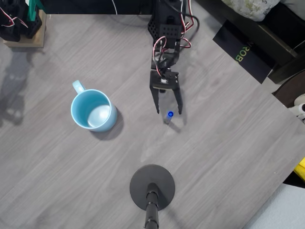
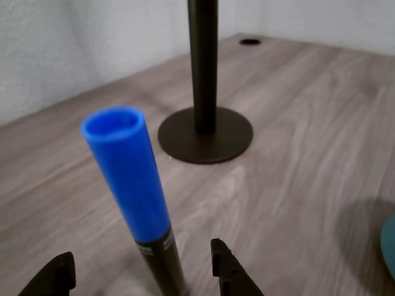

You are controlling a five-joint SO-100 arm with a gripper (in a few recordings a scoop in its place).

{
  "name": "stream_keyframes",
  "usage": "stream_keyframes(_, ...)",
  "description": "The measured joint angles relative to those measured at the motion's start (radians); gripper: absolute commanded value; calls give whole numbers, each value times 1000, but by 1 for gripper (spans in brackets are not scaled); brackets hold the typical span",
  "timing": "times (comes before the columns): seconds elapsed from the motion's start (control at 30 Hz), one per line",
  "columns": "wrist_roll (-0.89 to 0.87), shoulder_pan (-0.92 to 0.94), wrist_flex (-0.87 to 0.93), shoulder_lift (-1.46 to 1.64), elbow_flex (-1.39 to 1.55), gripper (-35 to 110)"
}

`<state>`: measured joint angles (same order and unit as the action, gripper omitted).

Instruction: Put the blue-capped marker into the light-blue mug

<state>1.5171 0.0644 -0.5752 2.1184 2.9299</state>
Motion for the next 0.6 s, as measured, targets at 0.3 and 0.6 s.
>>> stream_keyframes(0.3, 6, -6, -66, -98, -28, 34)
stream_keyframes(0.6, 6, -34, -104, -156, -61, 34)
